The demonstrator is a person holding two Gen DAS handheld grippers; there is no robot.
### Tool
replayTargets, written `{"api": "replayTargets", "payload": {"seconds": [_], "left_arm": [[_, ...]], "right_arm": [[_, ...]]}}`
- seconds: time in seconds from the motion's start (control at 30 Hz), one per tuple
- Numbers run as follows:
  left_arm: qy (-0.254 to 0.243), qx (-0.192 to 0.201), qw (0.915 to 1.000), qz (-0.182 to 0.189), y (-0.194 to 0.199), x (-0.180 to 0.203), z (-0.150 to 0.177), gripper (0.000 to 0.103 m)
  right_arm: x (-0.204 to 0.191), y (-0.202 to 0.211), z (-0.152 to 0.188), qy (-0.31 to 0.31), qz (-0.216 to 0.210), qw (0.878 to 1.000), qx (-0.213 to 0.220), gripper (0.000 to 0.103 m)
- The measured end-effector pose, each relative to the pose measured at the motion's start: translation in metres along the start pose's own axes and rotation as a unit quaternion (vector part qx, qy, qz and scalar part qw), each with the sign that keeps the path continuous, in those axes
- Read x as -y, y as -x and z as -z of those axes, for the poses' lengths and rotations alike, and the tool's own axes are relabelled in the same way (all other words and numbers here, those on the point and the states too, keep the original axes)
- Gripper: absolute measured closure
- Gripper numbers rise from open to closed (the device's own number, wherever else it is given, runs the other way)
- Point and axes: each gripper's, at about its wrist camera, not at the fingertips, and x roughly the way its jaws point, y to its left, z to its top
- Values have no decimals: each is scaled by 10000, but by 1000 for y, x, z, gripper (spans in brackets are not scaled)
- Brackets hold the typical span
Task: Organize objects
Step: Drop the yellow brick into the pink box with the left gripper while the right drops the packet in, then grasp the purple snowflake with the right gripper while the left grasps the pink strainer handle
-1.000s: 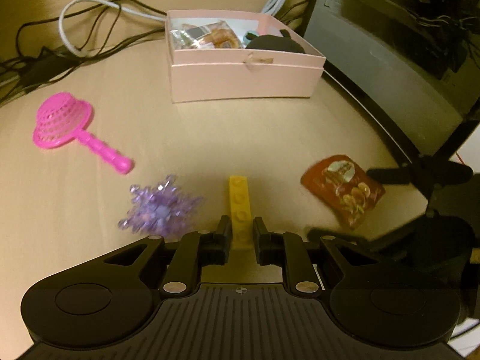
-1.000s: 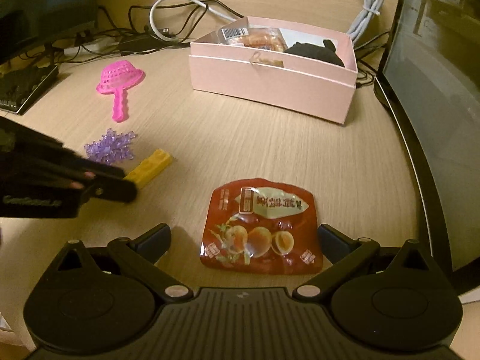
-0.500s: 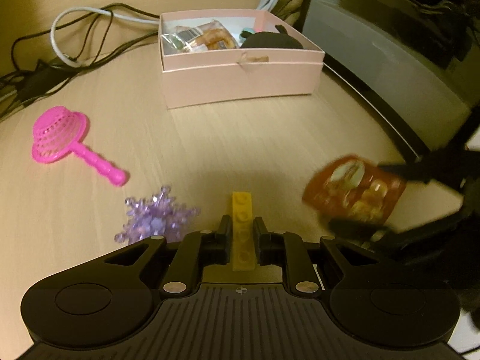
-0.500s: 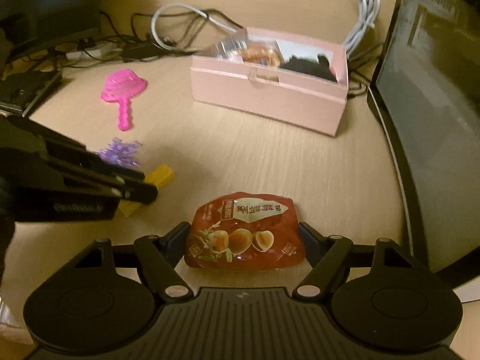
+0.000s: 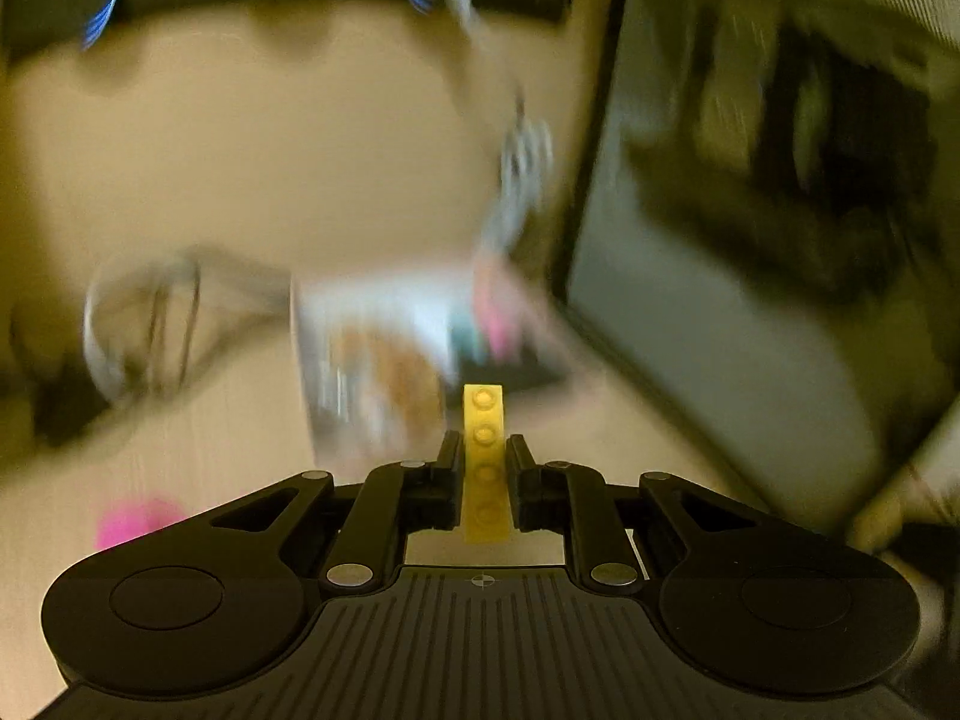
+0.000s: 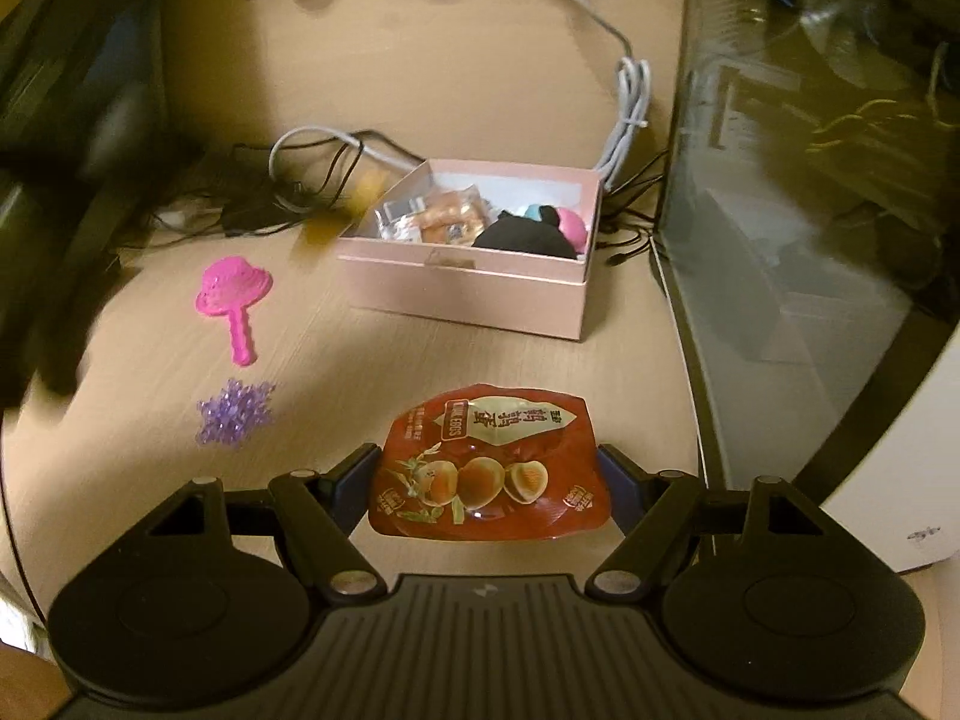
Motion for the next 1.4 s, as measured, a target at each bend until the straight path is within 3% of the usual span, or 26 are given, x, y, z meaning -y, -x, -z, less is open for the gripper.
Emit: {"api": "replayTargets", "payload": {"seconds": [0.1,0.2,0.27,0.4,0.53,0.73,0.77,0.8,0.93,1.03,1.13,1.27,1.4], "left_arm": [[222,467,9986,122,-31,-2,-45,85],[437,30,9986,295,-72,-9,-62,82],[532,152,9985,58,-74,-13,-57,82],[782,118,9969,-28,-55,-30,-28,81],[961,-78,9953,-130,-19,-46,22,81],[1884,-488,9794,-531,32,-76,102,81],[2036,-559,9752,-662,40,-81,114,81],[2162,-613,9712,-789,50,-86,123,81],[2461,-760,9580,-1261,82,-107,154,81],[2579,-719,9526,-1441,106,-118,175,81],[2730,-705,9481,-1472,122,-126,188,81],[2680,-646,9497,-1484,136,-128,194,81],[2503,-671,9558,-1392,146,-125,198,81]], "right_arm": [[-1,-2,0,-81,-13,10000,26,26],[-4,-3,-1,-18,7,9999,102,26],[-2,-5,-2,-8,9,9999,118,26],[3,-16,-8,-50,-58,10000,38,26],[3,-32,-32,28,-216,9997,143,26],[-4,-67,-125,357,165,9918,1216,26],[-4,-78,-143,387,264,9888,1418,23],[-4,-90,-158,444,322,9877,1464,12],[-14,-134,-188,427,214,9953,841,8],[-46,-139,-168,643,-546,9949,546,3],[-100,-152,-139,1289,-1090,9854,221,3],[-168,-174,-105,2037,-1509,9669,-294,3],[-181,-169,-79,2022,-1726,9620,-629,3]]}}
